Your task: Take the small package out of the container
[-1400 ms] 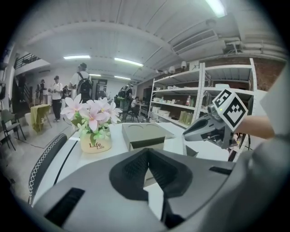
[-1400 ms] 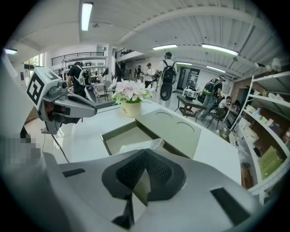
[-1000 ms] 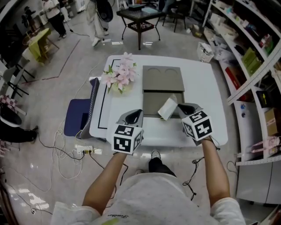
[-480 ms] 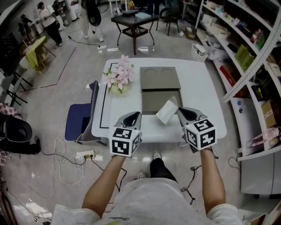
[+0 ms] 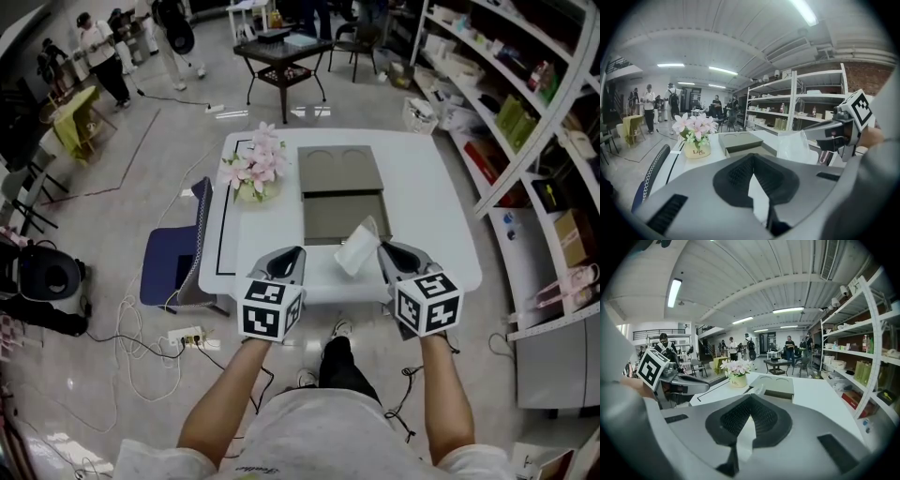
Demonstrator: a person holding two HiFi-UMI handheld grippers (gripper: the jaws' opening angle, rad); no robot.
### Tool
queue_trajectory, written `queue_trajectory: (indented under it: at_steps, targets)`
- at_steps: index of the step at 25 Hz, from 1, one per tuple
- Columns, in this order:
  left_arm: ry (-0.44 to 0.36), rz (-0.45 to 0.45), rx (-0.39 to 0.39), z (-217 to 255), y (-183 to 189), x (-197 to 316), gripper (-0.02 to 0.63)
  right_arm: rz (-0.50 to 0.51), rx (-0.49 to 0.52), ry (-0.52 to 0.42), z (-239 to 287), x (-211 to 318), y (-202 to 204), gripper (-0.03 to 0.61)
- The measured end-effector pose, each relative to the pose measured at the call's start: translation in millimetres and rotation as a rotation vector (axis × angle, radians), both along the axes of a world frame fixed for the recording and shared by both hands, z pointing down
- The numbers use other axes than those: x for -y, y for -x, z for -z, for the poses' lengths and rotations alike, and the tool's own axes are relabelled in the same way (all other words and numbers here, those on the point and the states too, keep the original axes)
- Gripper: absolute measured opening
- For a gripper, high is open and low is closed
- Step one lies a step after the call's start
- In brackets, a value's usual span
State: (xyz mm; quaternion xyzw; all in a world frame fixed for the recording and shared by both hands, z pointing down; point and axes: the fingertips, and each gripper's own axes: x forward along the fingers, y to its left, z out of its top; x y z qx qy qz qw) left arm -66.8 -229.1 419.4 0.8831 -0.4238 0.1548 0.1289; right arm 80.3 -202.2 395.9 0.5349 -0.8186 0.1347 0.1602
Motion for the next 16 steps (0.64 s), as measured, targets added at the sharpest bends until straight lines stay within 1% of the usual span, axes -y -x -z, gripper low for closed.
queue_trajectory:
  at_steps: [6, 16]
  targets:
    - [-0.013, -0.018, 0.001, 4, -4, -3, 0.005, -0.018, 0.016, -0.015, 2, -6, 1, 0.006]
    - [-0.012, -0.033, 0.002, 2, -9, -7, 0.005, -0.037, 0.016, -0.027, 4, -11, -3, 0.006]
